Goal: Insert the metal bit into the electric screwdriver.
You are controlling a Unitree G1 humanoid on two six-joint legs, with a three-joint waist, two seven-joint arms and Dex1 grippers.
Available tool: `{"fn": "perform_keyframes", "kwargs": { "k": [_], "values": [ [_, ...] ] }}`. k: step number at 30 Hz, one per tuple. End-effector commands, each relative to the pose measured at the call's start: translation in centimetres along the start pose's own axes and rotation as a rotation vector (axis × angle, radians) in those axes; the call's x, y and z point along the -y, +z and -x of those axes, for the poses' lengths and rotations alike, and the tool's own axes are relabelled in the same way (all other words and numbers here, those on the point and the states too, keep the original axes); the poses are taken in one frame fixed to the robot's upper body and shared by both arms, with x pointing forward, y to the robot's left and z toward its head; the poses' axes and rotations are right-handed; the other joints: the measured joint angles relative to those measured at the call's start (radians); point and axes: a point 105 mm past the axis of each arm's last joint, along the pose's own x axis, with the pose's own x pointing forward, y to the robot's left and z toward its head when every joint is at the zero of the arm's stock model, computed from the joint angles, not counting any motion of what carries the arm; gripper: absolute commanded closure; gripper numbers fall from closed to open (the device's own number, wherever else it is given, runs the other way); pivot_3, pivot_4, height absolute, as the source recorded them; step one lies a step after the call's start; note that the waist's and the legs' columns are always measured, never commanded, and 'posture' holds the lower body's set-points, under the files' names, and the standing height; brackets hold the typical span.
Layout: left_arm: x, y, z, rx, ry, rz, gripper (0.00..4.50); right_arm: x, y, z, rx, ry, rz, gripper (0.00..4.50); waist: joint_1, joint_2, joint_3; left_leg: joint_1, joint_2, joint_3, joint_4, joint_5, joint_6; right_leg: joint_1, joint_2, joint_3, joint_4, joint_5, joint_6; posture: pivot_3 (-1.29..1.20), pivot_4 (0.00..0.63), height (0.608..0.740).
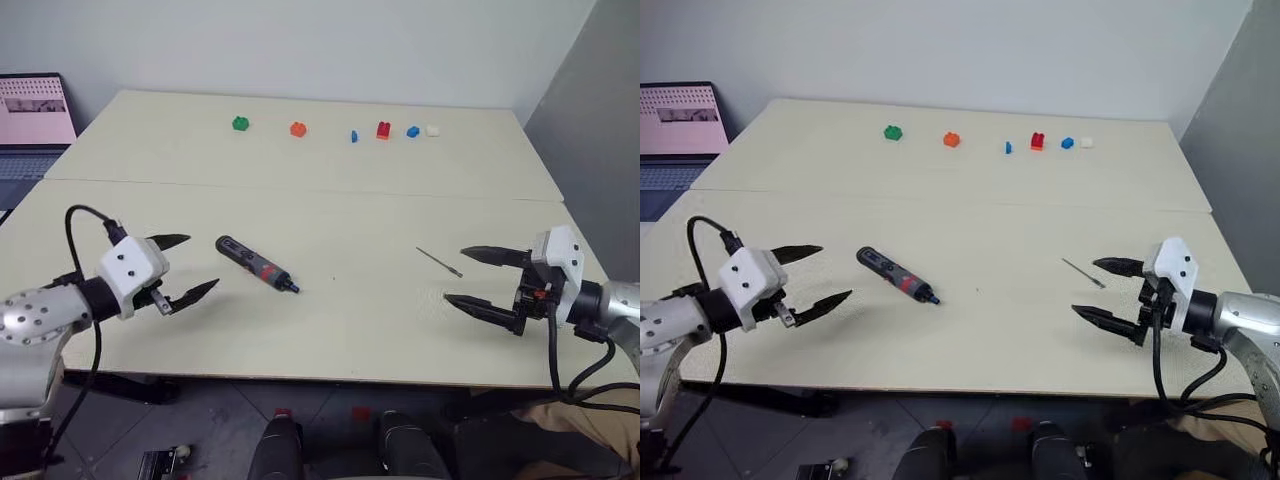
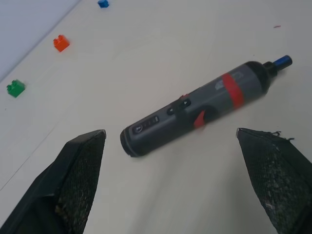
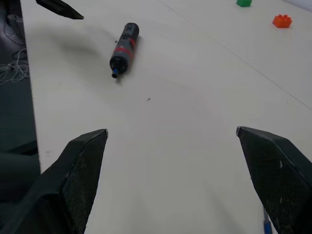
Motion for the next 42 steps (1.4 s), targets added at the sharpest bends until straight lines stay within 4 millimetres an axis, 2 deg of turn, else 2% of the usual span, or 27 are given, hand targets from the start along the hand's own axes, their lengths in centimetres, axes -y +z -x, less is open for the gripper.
{"fn": "perform_keyframes", "kwargs": {
  "k": [1,6,11,16,20,26,28,32,37,42],
  "values": [
    [-0.6,1.9,-0.5,0.020,-0.061,-0.077,0.00,-1.2,1.5,-0.3,0.021,0.060,0.035,0.05,0.001,0.000,0.000,0.000,0.000,0.000,0.000,0.000,0.000,0.000,0.000,0.000,0.000,0.000,0.000,0.00,0.150,0.740],
    [-1.1,3.9,-1.7,0.017,-0.186,-0.171,0.00,-2.1,2.5,-0.6,0.049,0.099,0.047,0.05,0.001,0.000,0.000,0.000,0.001,-0.001,0.001,0.000,0.000,0.000,0.001,0.000,0.001,0.001,0.001,0.00,0.150,0.740],
    [-1.0,4.7,-2.6,0.000,-0.306,-0.230,0.00,-2.6,3.9,-0.9,0.118,0.108,0.046,0.05,0.000,0.000,0.000,0.000,0.001,0.000,0.002,0.000,0.000,0.001,0.001,0.000,0.001,0.001,0.001,0.00,0.150,0.740],
    [-0.3,5.5,-3.5,-0.010,-0.441,-0.303,0.00,-3.2,3.7,-1.1,0.110,0.112,0.047,0.05,0.000,0.000,0.000,-0.001,0.001,-0.001,0.001,0.000,0.000,0.000,0.002,0.000,0.001,0.001,0.001,0.00,0.150,0.740],
    [0.2,5.7,-4.7,-0.057,-0.563,-0.424,0.00,-4.0,3.5,-1.4,0.110,0.121,0.036,0.05,0.000,0.000,0.000,-0.001,0.001,-0.001,0.002,0.000,0.000,0.000,0.002,0.000,0.001,0.001,0.001,0.00,0.150,0.740],
    [0.7,5.0,-6.6,-0.152,-0.721,-0.596,0.00,-5.0,3.6,-1.9,0.116,0.134,0.022,0.05,0.002,0.000,0.000,-0.001,0.001,-0.001,0.003,0.000,0.000,0.001,0.003,0.000,0.001,0.001,0.001,0.00,0.150,0.740],
    [1.2,4.9,-7.9,-0.175,-0.779,-0.643,0.00,-5.3,3.6,-2.1,0.115,0.141,0.013,0.05,0.003,0.000,0.000,-0.001,0.001,-0.001,0.003,0.000,0.000,0.002,0.003,0.000,0.001,0.001,0.001,0.00,0.150,0.740],
    [1.5,4.4,-9.0,-0.220,-0.847,-0.669,0.00,-5.7,3.6,-2.2,0.115,0.148,0.001,0.05,0.000,-0.001,0.000,-0.002,0.001,-0.002,0.004,0.000,0.000,0.002,0.003,0.000,0.001,0.002,0.002,0.00,0.150,0.740],
    [1.8,3.8,-11.3,-0.288,-0.874,-0.717,0.00,-6.0,3.8,-2.4,0.119,0.157,-0.004,0.05,0.001,-0.001,0.000,-0.002,0.001,-0.004,0.004,0.000,0.000,0.002,0.005,0.000,0.001,0.002,0.002,0.00,0.150,0.740],
    [1.9,3.3,-12.2,-0.310,-0.881,-0.744,0.00,-6.2,3.9,-2.5,0.118,0.165,-0.006,0.05,-0.002,-0.001,0.000,-0.002,0.002,-0.006,0.004,0.000,0.000,0.002,0.007,0.000,0.002,0.002,0.002,0.00,0.150,0.740]
  ]
}}
